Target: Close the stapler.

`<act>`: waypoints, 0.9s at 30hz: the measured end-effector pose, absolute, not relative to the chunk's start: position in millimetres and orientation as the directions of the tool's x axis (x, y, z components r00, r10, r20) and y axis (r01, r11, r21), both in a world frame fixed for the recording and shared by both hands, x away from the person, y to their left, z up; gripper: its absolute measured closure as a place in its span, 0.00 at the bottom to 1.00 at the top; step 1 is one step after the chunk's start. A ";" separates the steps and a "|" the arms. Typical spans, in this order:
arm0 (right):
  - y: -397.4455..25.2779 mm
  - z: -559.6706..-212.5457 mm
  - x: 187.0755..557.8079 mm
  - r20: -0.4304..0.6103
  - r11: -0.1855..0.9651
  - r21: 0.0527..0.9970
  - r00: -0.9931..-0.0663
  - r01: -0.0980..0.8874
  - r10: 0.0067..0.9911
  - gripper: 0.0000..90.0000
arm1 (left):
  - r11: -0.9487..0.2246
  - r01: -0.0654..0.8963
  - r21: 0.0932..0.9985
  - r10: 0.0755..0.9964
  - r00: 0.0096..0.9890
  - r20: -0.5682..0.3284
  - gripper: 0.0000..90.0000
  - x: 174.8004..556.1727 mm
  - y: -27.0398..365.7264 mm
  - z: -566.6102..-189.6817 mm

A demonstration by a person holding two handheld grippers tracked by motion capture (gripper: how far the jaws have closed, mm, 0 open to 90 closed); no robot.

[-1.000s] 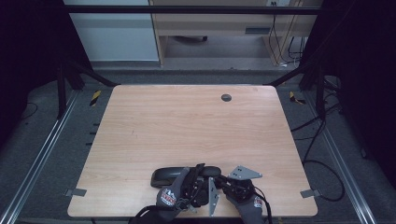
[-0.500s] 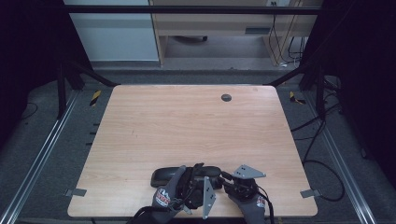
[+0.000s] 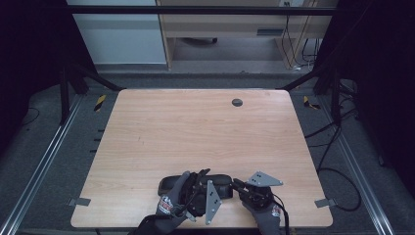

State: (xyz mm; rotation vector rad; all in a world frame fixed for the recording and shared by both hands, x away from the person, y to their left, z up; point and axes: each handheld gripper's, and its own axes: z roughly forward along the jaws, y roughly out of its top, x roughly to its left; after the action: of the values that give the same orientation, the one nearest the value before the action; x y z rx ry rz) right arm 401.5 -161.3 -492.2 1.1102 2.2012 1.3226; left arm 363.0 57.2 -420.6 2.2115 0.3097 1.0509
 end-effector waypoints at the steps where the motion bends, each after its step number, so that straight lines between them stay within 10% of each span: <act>1: -161.7 -491.7 401.3 0.102 0.258 0.855 -0.633 0.450 0.767 0.94 | -0.755 -0.061 0.653 0.468 0.647 0.602 0.41 363.9 58.9 -420.0; 27: -185.9 -463.7 406.7 0.108 0.167 0.904 -0.589 0.392 0.801 1.00 | -0.599 0.092 0.795 0.678 0.586 0.443 0.40 383.0 133.7 -411.0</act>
State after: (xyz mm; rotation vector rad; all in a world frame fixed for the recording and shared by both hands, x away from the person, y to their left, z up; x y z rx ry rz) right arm 406.7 -185.9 -463.7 1.1307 2.0547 1.4014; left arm 383.0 133.7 -411.0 2.0594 0.6099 0.9890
